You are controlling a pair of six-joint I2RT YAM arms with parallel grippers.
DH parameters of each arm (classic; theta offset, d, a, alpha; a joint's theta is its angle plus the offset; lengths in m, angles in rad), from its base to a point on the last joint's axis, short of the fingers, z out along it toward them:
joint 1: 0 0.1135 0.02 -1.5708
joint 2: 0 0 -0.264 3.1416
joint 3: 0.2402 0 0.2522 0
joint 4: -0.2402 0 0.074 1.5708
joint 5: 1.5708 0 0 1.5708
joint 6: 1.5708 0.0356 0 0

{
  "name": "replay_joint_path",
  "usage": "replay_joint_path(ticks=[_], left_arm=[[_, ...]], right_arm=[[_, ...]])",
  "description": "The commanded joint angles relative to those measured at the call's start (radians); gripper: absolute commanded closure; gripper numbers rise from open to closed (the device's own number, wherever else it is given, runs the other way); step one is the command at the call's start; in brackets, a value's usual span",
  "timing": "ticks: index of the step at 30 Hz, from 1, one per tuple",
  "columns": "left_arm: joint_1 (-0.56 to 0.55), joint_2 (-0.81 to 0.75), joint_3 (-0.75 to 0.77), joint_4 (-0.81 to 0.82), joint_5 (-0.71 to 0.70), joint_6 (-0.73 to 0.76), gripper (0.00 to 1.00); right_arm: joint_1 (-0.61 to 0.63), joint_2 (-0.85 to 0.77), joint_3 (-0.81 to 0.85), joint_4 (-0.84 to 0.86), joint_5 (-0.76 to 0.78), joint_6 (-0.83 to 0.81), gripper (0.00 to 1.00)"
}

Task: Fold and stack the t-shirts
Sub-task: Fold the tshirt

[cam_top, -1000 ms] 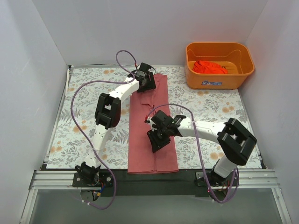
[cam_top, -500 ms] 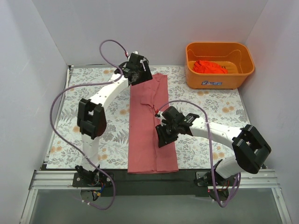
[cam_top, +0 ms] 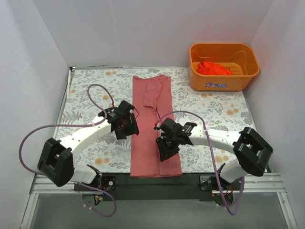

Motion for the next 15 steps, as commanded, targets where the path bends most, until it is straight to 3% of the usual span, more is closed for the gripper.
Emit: replay_joint_path(ticks=[1,6,15], left_arm=[[-0.038,-0.133,-0.093,-0.078,0.059,-0.096,0.39],[-0.073,-0.259,-0.209,-0.092,0.090,-0.165,0.42],[-0.075,-0.265,-0.257,-0.095,0.084,-0.175,0.42]], right_arm=[[0.049,0.036,0.040,-0.050,0.051,0.047,0.59],[0.110,0.093,0.078,-0.081,0.088,0.071,0.61],[0.147,0.151,0.141,-0.127,0.121,0.068,0.62]])
